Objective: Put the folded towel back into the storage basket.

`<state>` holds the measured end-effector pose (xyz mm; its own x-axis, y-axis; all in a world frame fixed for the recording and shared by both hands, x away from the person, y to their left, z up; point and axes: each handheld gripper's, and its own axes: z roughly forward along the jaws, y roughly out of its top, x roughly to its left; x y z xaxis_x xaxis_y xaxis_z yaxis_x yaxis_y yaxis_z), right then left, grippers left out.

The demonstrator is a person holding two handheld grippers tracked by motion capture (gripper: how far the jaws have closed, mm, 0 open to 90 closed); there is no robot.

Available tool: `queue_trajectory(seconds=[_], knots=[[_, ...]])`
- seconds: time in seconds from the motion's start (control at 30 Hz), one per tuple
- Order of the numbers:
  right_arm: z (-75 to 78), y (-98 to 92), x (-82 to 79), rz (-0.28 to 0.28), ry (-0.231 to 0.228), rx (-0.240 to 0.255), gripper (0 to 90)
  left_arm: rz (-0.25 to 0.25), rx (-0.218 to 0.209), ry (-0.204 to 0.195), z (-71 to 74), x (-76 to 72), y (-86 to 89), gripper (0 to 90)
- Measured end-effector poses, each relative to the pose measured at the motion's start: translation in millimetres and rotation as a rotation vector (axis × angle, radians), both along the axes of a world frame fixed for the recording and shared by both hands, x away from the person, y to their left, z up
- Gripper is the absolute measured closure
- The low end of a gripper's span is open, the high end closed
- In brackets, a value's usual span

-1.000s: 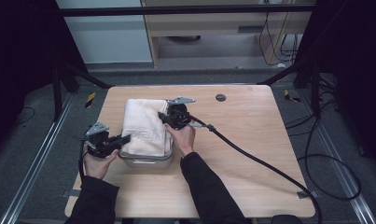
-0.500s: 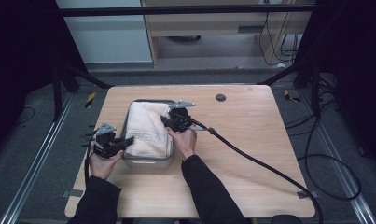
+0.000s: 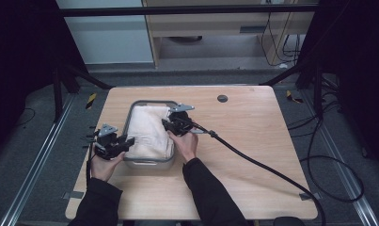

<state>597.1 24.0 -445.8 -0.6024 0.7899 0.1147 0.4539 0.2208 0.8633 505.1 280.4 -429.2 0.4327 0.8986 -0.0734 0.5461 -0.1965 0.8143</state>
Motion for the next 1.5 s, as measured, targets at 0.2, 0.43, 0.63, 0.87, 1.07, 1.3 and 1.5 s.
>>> queue_trajectory(seconds=[0.2, 0.43, 0.63, 0.87, 1.07, 1.3, 1.5], knots=[[9.5, -4.6, -3.2, 0.002, -0.089, -0.024, 55.4, 0.003, -0.026, -0.048, 10.4, -6.9, 0.9, 58.5], [28.5, -24.4, -9.1, -0.004, -0.125, -0.003, 45.5, -0.01, -0.023, -0.097, 18.9, -16.1, -3.8, 54.2], [41.2, -52.5, -17.3, -0.006, -0.138, -0.012, 31.5, -0.032, -0.028, -0.121, 22.7, -25.5, -7.1, 47.9], [51.6, -102.7, -37.2, -0.017, -0.158, 0.002, 23.5, -0.053, -0.043, -0.13, 22.7, -32.4, -10.5, 39.1], [51.0, -140.1, -53.6, -0.03, -0.152, 0.022, 20.1, -0.058, -0.041, -0.143, 16.1, -41.5, -15.7, 33.8], [36.6, -188.1, -79.7, -0.047, -0.132, 0.035, 15.3, -0.082, -0.023, -0.142, 5.5, -55.0, -18.0, 30.0], [19.1, -221.9, -99.8, -0.064, -0.107, 0.013, 13.2, -0.098, -0.028, -0.143, 1.4, -66.7, -16.6, 29.2]])
